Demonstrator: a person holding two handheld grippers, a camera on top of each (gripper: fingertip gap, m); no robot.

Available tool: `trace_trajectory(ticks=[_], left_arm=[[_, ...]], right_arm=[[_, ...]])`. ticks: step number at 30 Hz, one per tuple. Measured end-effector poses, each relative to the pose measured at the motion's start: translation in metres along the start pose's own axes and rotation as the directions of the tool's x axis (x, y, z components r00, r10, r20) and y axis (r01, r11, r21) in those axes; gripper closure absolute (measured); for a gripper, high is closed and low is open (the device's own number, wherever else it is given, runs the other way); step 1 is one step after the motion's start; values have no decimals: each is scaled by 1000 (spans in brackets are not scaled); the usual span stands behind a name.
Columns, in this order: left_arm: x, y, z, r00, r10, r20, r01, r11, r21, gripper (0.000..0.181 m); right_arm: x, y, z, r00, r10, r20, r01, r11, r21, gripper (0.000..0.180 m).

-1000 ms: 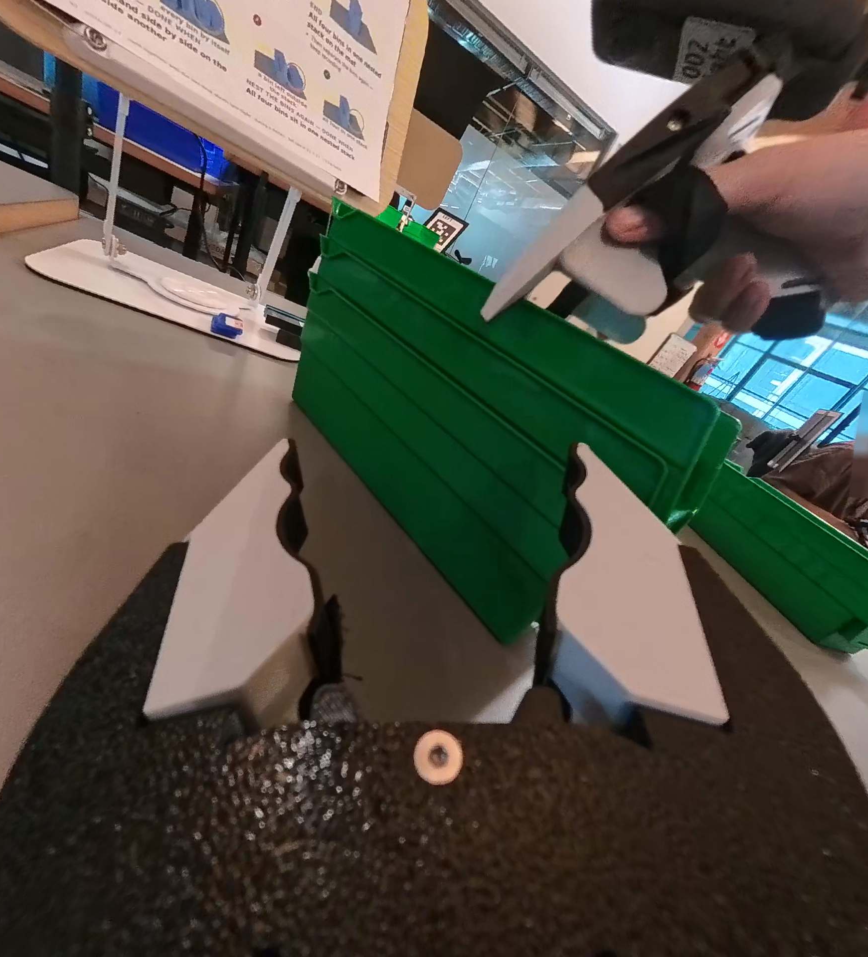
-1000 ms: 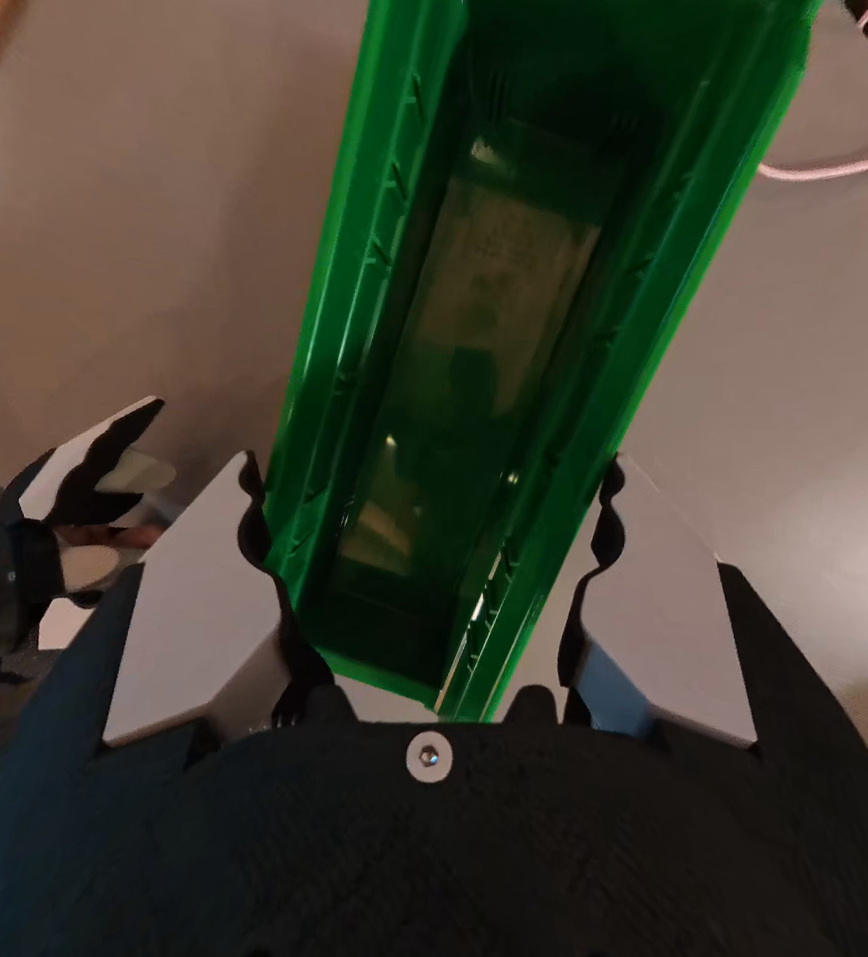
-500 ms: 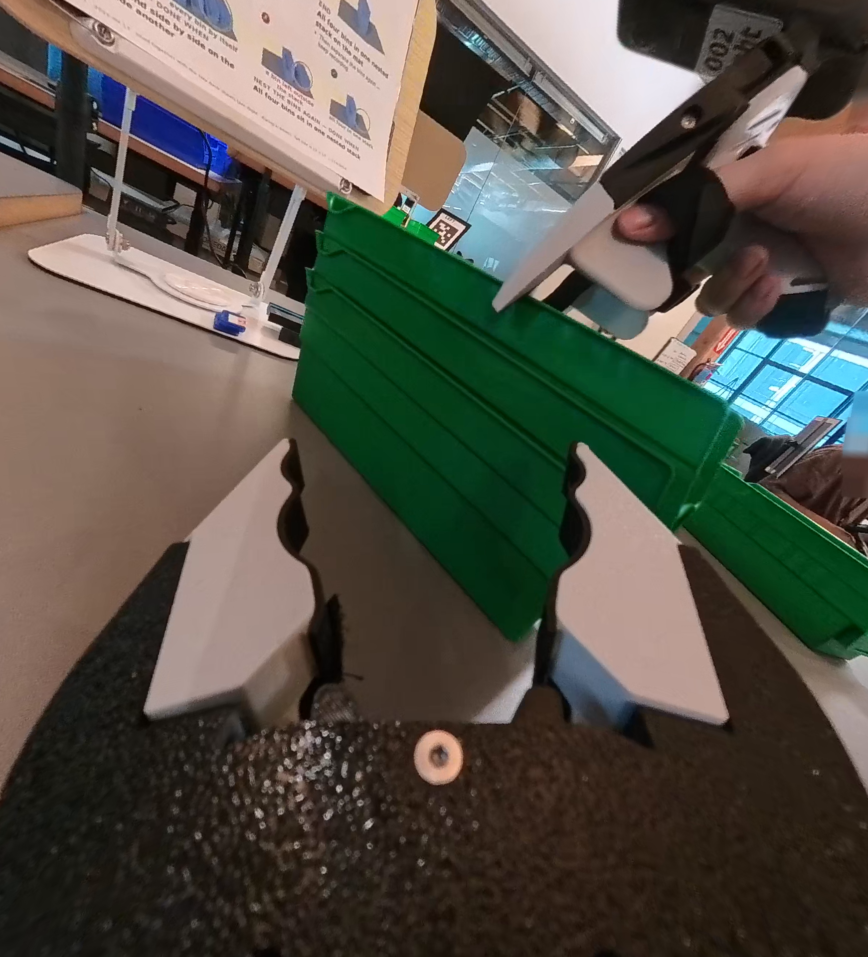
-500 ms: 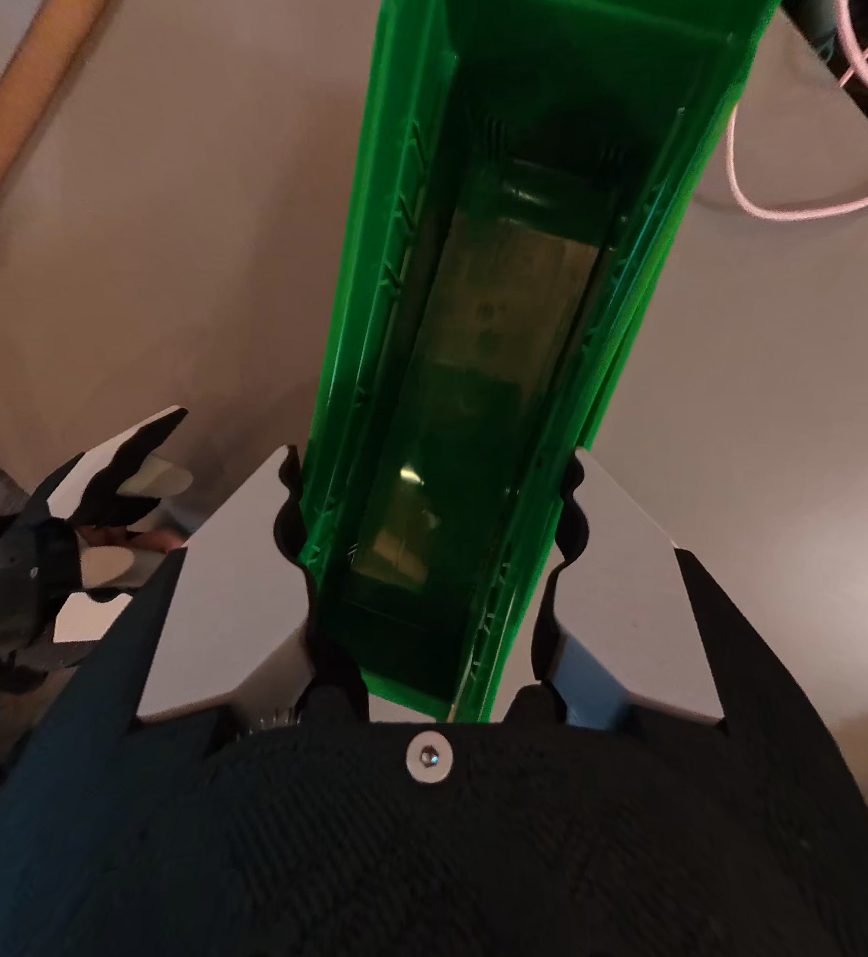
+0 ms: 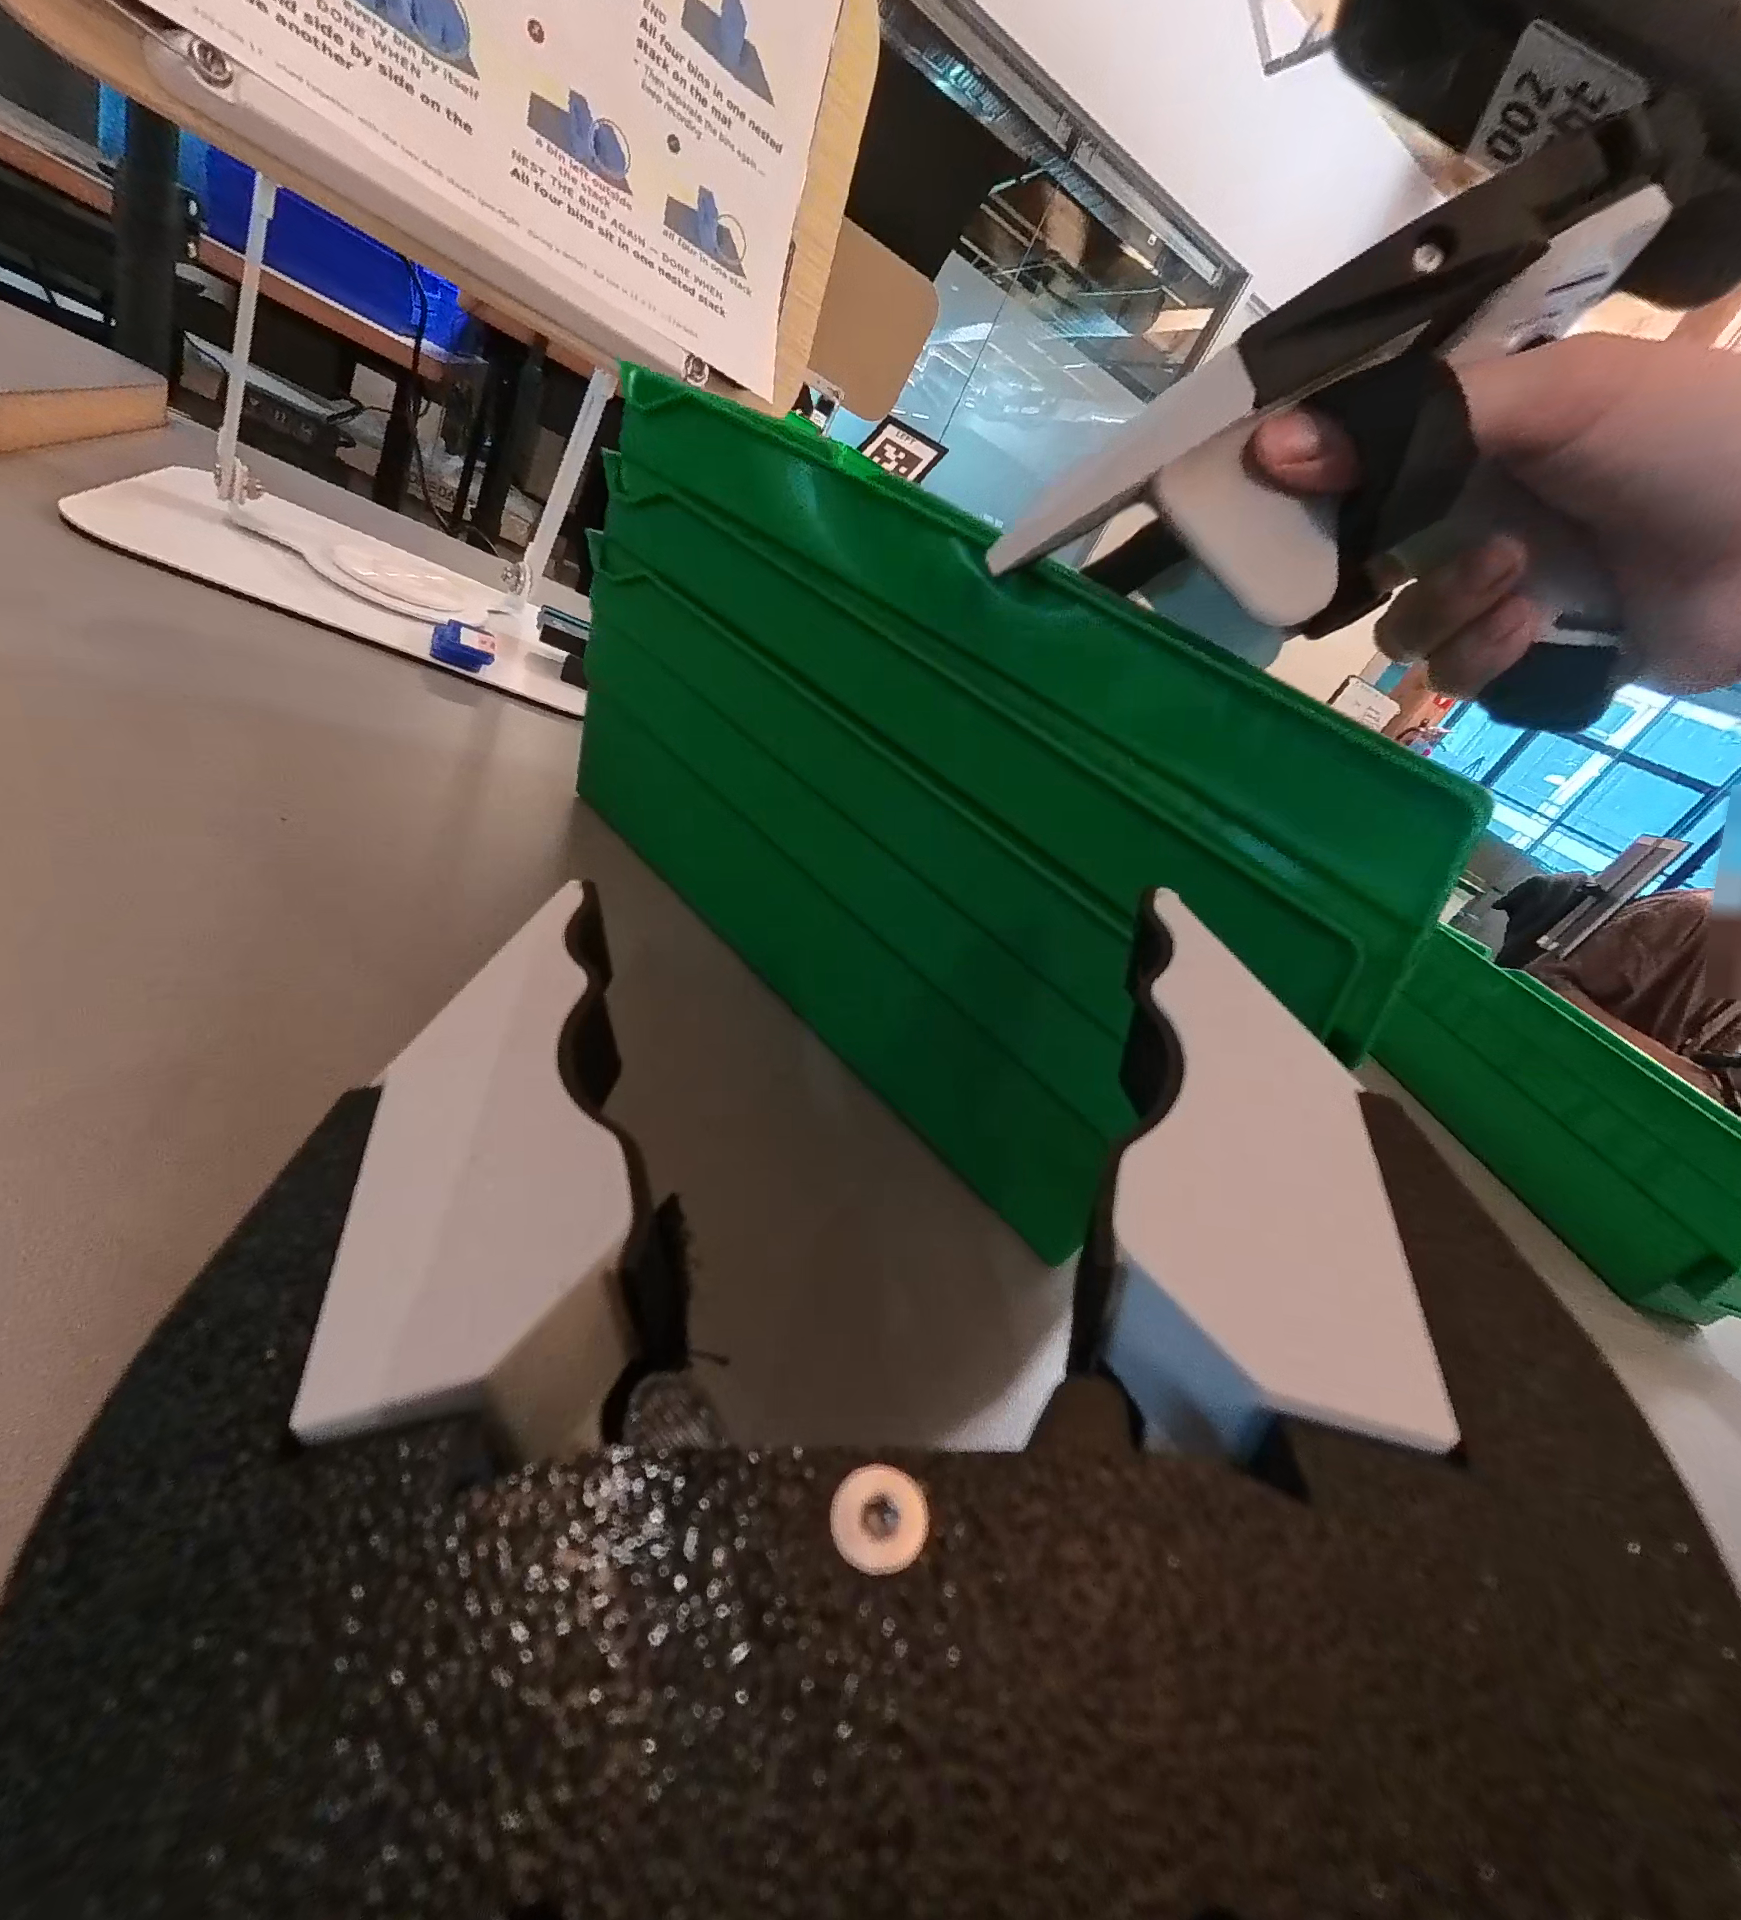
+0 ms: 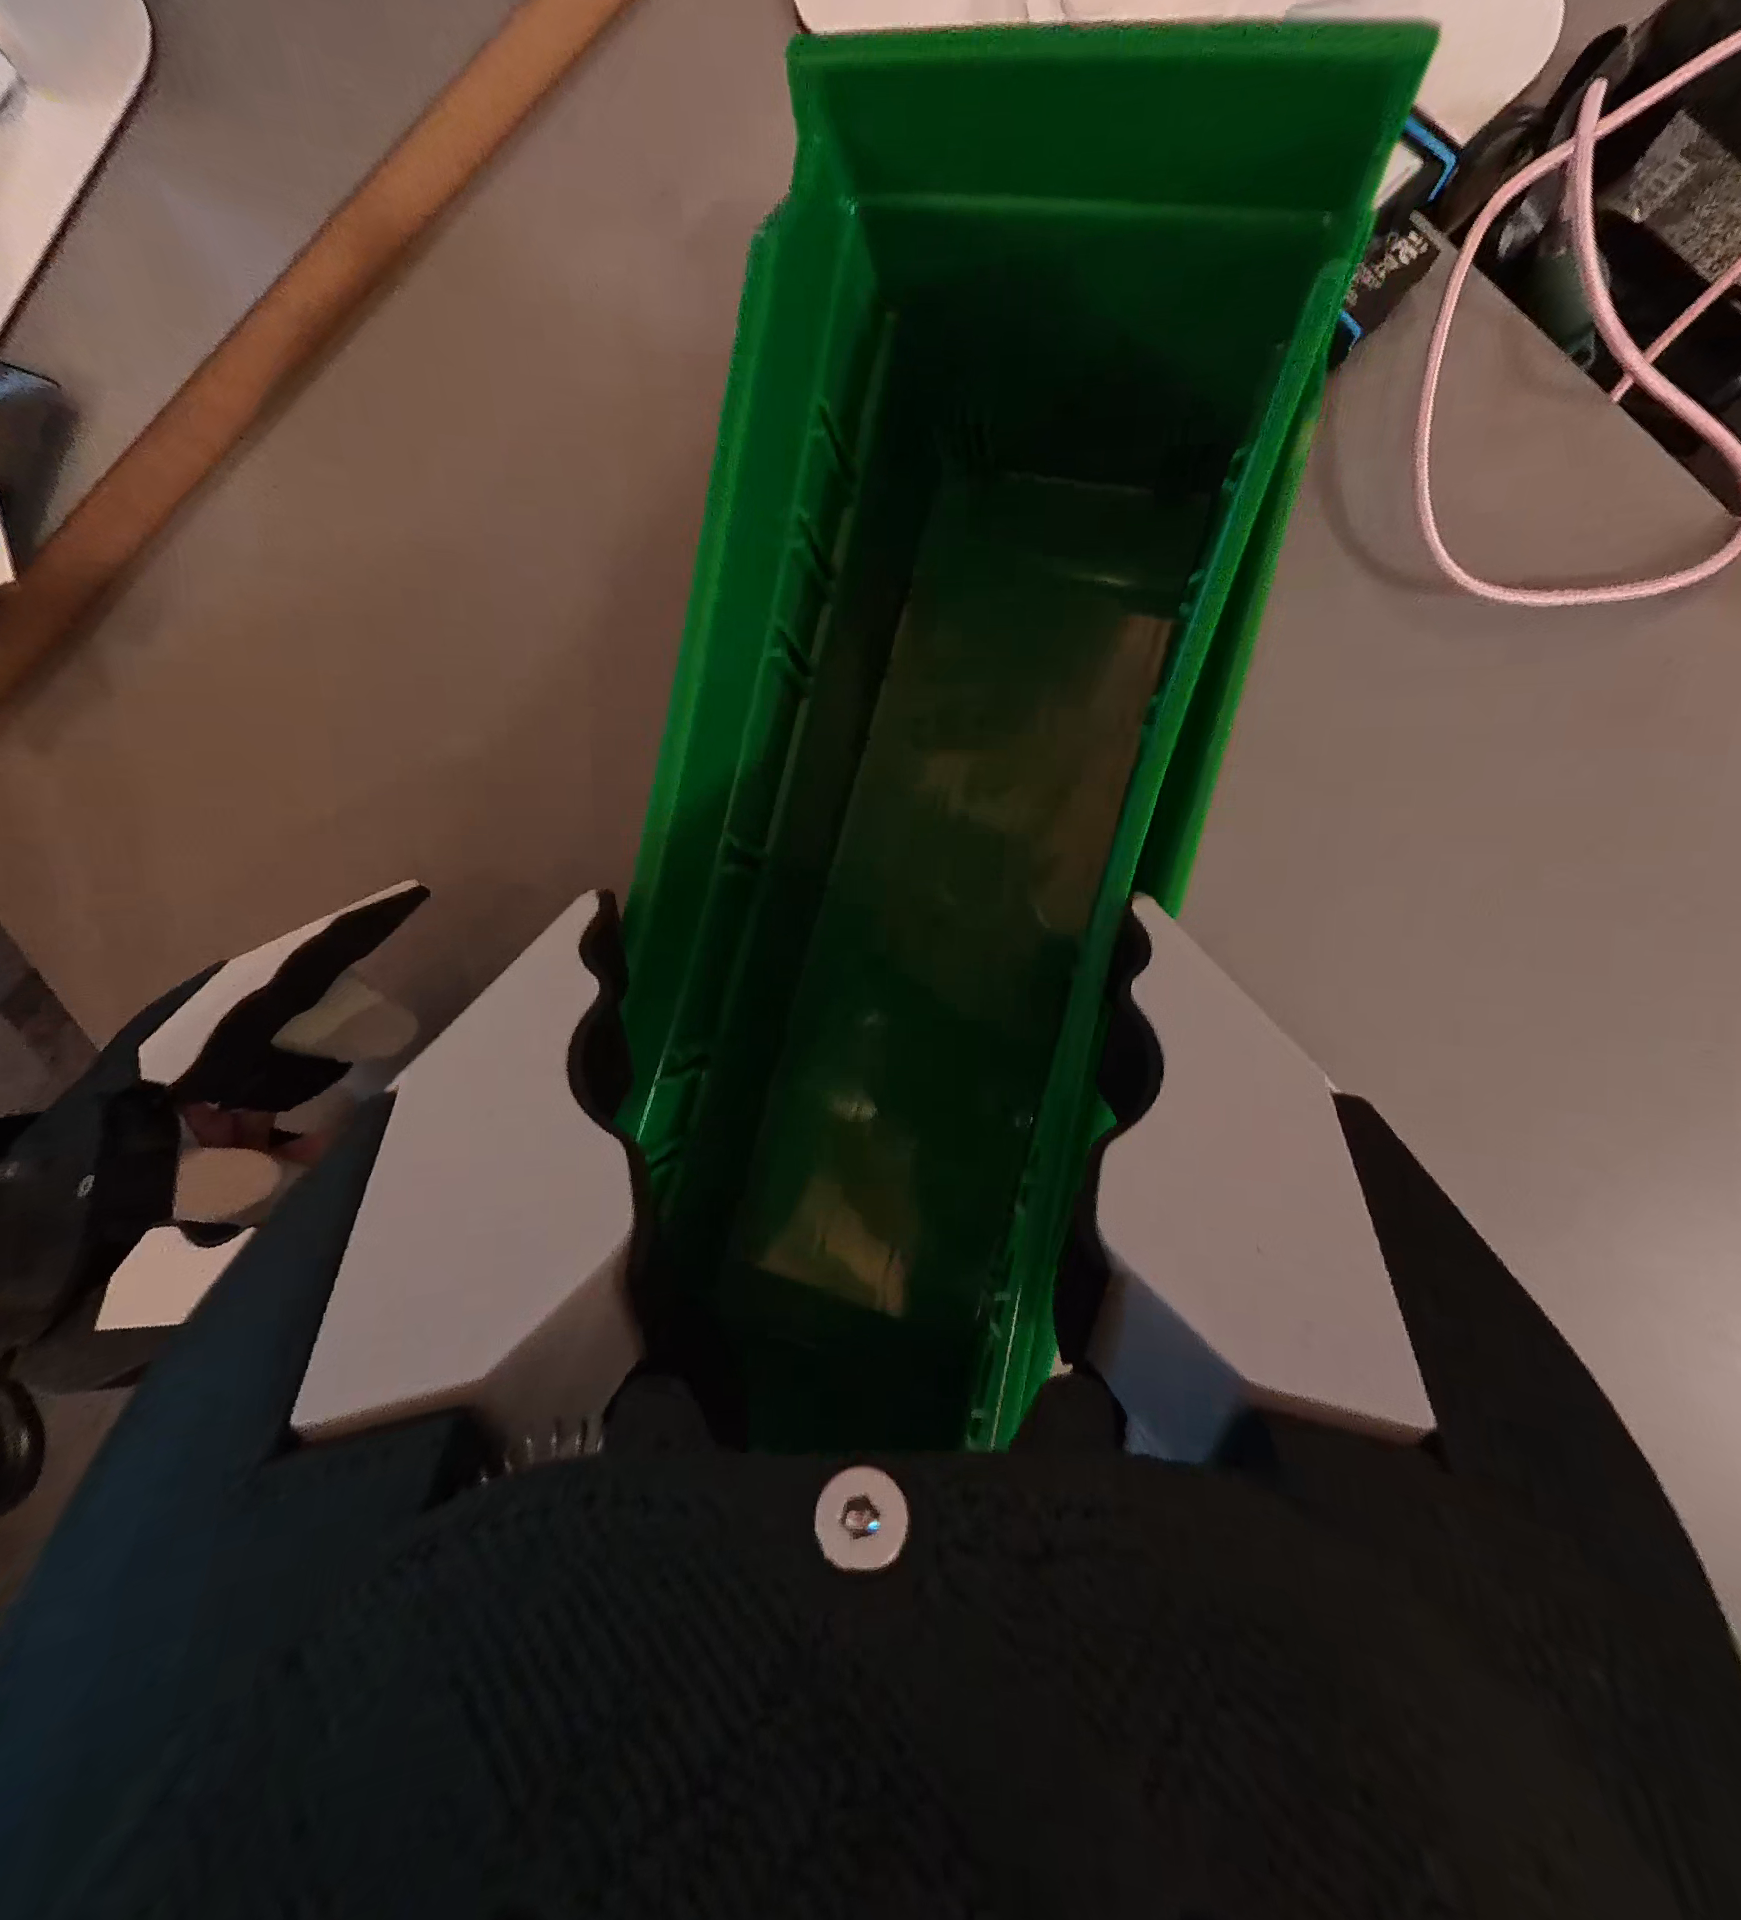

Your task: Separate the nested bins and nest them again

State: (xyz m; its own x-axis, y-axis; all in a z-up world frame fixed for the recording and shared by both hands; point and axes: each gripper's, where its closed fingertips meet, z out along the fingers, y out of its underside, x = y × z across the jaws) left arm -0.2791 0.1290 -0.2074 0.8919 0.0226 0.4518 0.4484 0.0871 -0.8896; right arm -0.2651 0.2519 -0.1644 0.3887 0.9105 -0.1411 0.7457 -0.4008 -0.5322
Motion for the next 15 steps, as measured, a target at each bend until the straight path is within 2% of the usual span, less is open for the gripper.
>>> trace_trajectory(ticks=[15], left_arm=[[-1,0,0,1000,-2,0,2,1000,-1,83]], right_arm=[[7,0,-8,999,40,23,-40,999,4,85]])
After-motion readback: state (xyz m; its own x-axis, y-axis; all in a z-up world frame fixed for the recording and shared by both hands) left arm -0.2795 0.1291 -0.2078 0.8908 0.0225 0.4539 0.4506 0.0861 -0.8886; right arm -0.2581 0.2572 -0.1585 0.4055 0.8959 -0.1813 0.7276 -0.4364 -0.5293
